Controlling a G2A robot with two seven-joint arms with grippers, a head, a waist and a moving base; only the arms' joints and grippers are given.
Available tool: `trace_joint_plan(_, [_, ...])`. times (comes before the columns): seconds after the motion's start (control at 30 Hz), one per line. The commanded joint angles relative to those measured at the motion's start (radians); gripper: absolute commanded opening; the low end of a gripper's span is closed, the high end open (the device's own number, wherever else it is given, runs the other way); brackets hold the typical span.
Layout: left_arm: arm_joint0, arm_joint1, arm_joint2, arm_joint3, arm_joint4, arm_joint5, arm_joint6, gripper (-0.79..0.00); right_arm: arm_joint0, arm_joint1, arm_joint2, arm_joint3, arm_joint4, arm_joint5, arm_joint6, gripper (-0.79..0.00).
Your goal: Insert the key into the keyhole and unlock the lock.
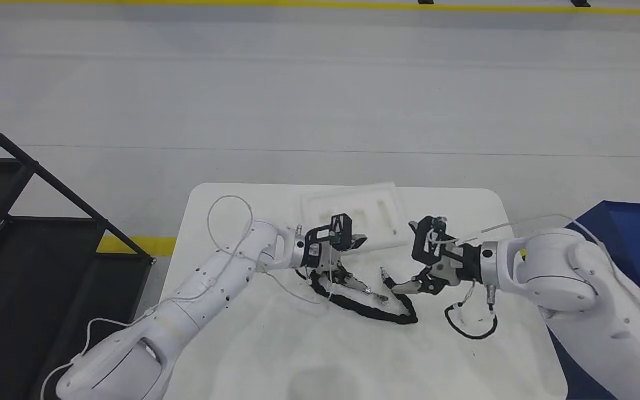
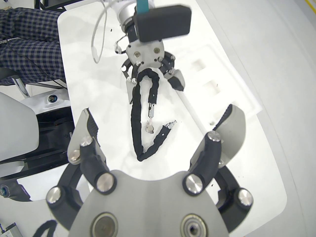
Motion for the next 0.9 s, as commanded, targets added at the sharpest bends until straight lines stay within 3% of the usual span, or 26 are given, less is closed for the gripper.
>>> trace_joint_plan(0.0, [-0.018, 0.012, -0.024, 0.004, -0.004, 0.001, 0.028, 0.0, 0.032, -0.008, -0.021, 0.037, -0.008, -0.016, -0.024, 0.0])
trace_joint_plan(0.2, [-0.09, 0.057, -0.043, 0.02, -0.033, 0.001, 0.066, 0.0, 0.154, -0.043, -0.092, 0.172, 0.003, -0.077, -0.14, 0.0])
trace_joint_plan(0.4, [-0.196, 0.116, 0.006, 0.039, -0.112, 0.001, 0.064, 0.0, 0.307, -0.084, -0.155, 0.329, 0.003, -0.151, -0.241, 0.0])
trace_joint_plan(0.53, [-0.282, 0.167, 0.066, 0.016, -0.16, 0.001, 0.004, 0.0, 0.413, -0.116, -0.21, 0.418, -0.033, -0.202, -0.28, 0.0])
trace_joint_plan(0.87, [-0.447, 0.308, 0.172, -0.034, -0.522, 0.001, -0.096, 0.0, 0.613, -0.199, -0.334, 0.595, -0.068, -0.221, -0.362, 0.0])
